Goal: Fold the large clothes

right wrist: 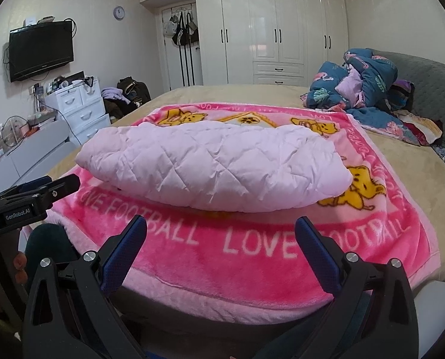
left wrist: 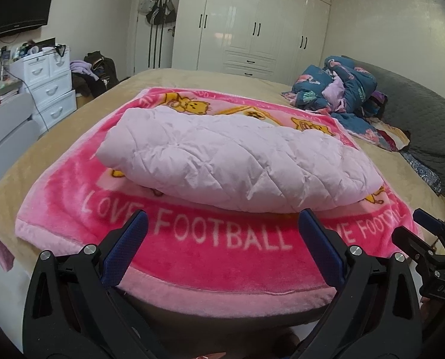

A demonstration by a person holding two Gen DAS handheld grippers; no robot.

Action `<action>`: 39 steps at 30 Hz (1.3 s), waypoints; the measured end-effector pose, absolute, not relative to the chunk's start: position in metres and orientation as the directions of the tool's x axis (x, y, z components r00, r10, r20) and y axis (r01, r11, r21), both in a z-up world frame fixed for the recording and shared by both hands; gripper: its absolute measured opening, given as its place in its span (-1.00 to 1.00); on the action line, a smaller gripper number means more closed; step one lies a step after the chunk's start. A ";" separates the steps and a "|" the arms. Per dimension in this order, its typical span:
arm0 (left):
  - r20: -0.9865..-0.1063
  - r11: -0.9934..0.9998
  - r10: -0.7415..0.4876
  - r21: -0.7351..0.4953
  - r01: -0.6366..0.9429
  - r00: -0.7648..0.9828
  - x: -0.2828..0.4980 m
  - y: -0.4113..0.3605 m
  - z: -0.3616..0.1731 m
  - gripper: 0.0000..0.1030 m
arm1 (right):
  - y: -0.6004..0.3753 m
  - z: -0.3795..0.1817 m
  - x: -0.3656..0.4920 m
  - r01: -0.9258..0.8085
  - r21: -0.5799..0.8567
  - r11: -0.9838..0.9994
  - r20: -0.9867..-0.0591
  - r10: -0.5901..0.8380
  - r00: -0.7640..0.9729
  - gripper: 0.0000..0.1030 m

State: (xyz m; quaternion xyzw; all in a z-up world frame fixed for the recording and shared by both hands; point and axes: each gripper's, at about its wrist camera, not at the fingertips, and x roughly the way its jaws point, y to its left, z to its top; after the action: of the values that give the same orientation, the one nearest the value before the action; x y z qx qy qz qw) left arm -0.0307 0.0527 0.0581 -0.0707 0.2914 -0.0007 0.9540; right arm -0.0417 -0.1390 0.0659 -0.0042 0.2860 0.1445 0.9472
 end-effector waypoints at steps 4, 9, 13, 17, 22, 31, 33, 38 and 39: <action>-0.556 0.991 -0.032 -0.128 -0.047 0.831 -0.031 0.053 0.059 0.82 | -0.142 0.066 -0.042 -0.270 0.077 0.960 -0.539 0.268 0.798 0.92; -0.562 0.991 -0.019 -0.120 -0.058 0.827 -0.030 0.054 0.059 0.82 | -0.142 0.065 -0.041 -0.270 0.079 0.960 -0.543 0.268 0.796 0.92; -0.563 0.991 -0.018 -0.118 -0.059 0.826 -0.030 0.053 0.059 0.82 | -0.142 0.064 -0.041 -0.268 0.075 0.960 -0.541 0.265 0.798 0.92; -0.561 0.991 -0.019 -0.120 -0.059 0.828 -0.030 0.053 0.059 0.82 | -0.141 0.063 -0.041 -0.269 0.076 0.960 -0.544 0.266 0.796 0.92; -0.562 0.991 -0.018 -0.118 -0.058 0.827 -0.029 0.053 0.059 0.82 | -0.141 0.063 -0.041 -0.267 0.077 0.960 -0.544 0.265 0.796 0.92; -0.563 0.991 -0.014 -0.115 -0.062 0.826 -0.030 0.053 0.058 0.82 | -0.142 0.063 -0.041 -0.268 0.079 0.960 -0.543 0.267 0.796 0.92; -0.564 0.991 -0.014 -0.116 -0.062 0.826 -0.030 0.053 0.058 0.82 | -0.142 0.063 -0.041 -0.270 0.078 0.960 -0.544 0.268 0.795 0.92; -0.564 0.992 -0.013 -0.113 -0.062 0.825 -0.029 0.053 0.058 0.82 | -0.141 0.063 -0.041 -0.270 0.078 0.960 -0.544 0.268 0.795 0.92; -0.565 0.992 -0.011 -0.112 -0.063 0.825 -0.029 0.053 0.058 0.82 | -0.141 0.063 -0.041 -0.270 0.078 0.960 -0.546 0.268 0.794 0.92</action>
State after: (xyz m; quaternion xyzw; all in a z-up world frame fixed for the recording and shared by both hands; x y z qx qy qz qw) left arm -0.0295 0.0533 0.0584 -0.0630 0.2955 0.0138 0.9532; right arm -0.0405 -0.1413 0.0626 -0.0022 0.2877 0.1421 0.9471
